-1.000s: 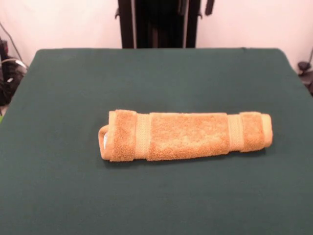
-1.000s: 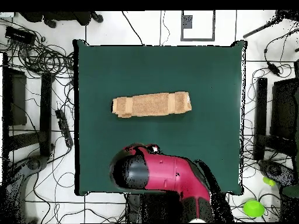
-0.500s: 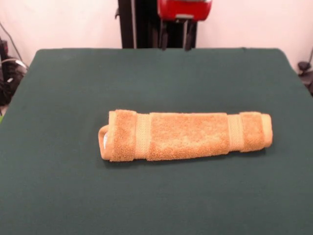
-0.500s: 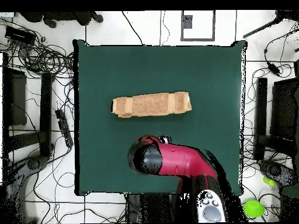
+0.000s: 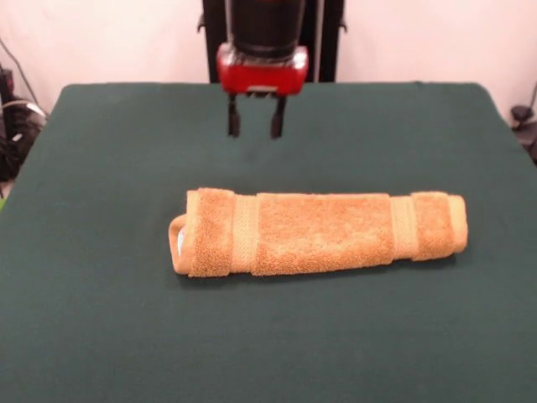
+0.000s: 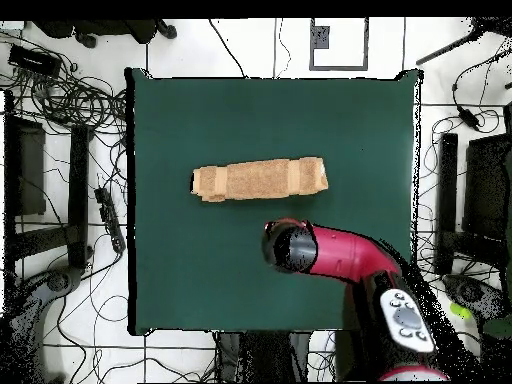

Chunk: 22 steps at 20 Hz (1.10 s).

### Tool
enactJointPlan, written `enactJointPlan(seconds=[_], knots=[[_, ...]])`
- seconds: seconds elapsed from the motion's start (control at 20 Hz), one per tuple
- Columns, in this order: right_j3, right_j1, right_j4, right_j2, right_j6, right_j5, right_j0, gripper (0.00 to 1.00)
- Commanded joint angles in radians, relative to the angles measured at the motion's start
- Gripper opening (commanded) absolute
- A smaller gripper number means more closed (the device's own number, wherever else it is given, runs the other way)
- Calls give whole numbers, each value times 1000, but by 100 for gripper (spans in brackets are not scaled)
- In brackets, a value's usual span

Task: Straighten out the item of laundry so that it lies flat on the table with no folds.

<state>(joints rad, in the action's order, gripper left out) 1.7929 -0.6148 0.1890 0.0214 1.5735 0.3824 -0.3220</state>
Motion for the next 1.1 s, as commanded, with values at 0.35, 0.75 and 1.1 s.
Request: enactJointPlan(seconds=[0.35,0.75,1.1], knots=[[-252,177,101,283,-165,92,-153,100],[-343,199,124,384,-251,283,-221,100],[-439,211,148,479,-377,493,-281,100]])
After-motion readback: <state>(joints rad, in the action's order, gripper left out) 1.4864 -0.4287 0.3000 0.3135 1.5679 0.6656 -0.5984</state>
